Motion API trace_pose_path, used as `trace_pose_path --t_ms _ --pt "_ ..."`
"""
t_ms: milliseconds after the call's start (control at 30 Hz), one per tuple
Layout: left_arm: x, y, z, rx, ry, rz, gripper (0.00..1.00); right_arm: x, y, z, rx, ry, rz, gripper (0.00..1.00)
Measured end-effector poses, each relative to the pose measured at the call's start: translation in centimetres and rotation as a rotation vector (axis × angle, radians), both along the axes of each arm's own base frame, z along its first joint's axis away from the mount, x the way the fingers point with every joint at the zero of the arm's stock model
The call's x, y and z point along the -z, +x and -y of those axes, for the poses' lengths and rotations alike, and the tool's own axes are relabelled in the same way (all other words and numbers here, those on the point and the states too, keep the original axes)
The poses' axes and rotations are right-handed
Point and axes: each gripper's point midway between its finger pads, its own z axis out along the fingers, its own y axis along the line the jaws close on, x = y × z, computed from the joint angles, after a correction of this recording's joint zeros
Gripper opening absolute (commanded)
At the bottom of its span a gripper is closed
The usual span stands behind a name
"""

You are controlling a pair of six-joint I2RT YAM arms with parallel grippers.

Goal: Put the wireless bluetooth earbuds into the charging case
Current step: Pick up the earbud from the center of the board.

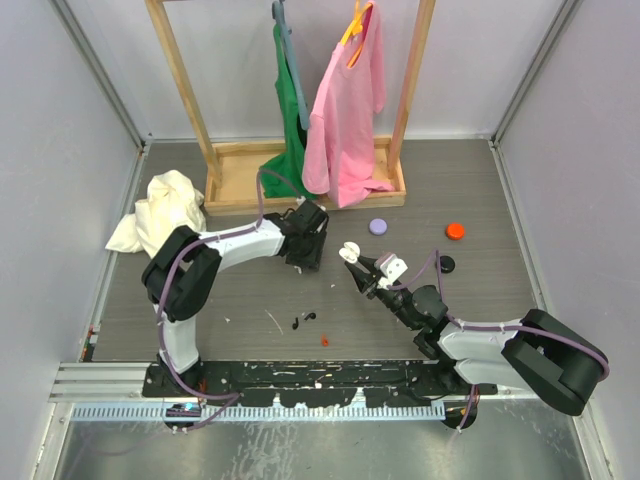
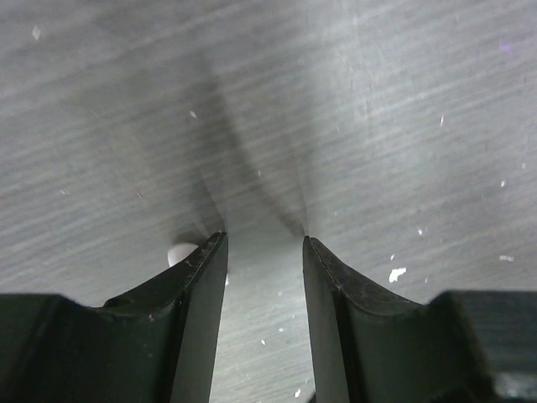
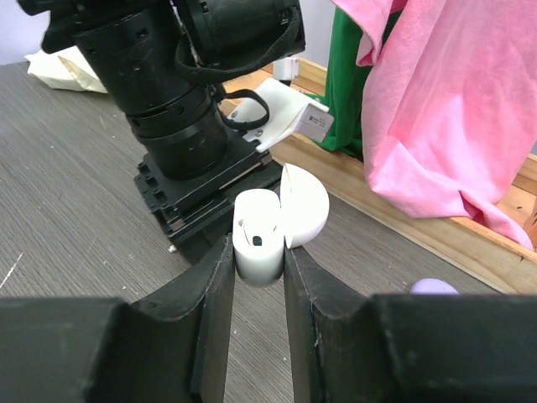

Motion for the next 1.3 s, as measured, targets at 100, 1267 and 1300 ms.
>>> trace_pose_path --t_ms 100,1267,1300 --pt "0.1 -1.3 -0.3 0.017 0.014 -0.018 0.42 0.0 0.0 0.0 0.000 0.000 0.000 0.01" --pt "-0.9 0.6 -3.6 -0.019 0.150 -0.034 0.36 0.0 0.0 0.0 0.000 -0.002 -0.002 0.01" --pt "-0.7 0.7 -3.6 -0.019 0.151 -0.037 0.35 0.0 0.0 0.0 0.000 -0.002 -0.002 0.01"
